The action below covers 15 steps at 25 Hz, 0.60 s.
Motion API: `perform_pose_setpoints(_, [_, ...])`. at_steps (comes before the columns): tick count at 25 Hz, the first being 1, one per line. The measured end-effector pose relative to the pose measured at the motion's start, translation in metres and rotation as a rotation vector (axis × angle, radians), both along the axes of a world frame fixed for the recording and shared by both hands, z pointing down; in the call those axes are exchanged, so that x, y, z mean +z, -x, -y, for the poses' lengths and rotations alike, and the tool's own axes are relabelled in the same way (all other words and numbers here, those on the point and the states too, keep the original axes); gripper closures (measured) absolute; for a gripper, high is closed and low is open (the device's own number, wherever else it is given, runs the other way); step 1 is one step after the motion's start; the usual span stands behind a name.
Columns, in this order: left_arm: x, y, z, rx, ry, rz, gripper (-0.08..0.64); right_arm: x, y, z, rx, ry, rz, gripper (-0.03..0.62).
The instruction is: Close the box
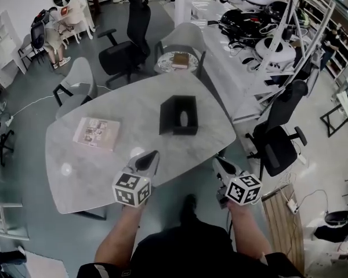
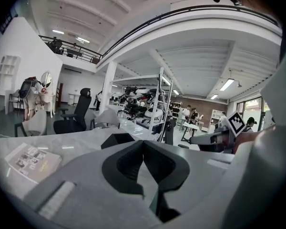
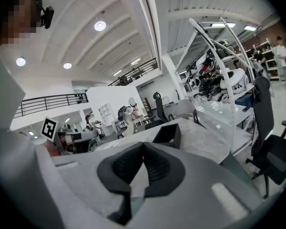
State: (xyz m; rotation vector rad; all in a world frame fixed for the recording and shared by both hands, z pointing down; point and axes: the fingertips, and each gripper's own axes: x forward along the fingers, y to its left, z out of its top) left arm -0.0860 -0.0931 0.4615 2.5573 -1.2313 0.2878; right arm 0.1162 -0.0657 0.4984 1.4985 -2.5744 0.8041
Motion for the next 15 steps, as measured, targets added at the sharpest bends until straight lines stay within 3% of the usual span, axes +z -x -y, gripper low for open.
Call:
perform_pose_setpoints(8, [0.014, -0.04, 0.079, -0.041, 0.016, 0.047, 0.549, 0.009, -0.034, 0.087, -0.051, 0.009, 0.036, 0.591])
perform_pose_setpoints(15, [0.017, -0.041, 0.125, -0.06, 0.013, 0.064, 0.547, 0.008, -0.026, 0.136, -0.101, 0.01, 0.007, 0.591])
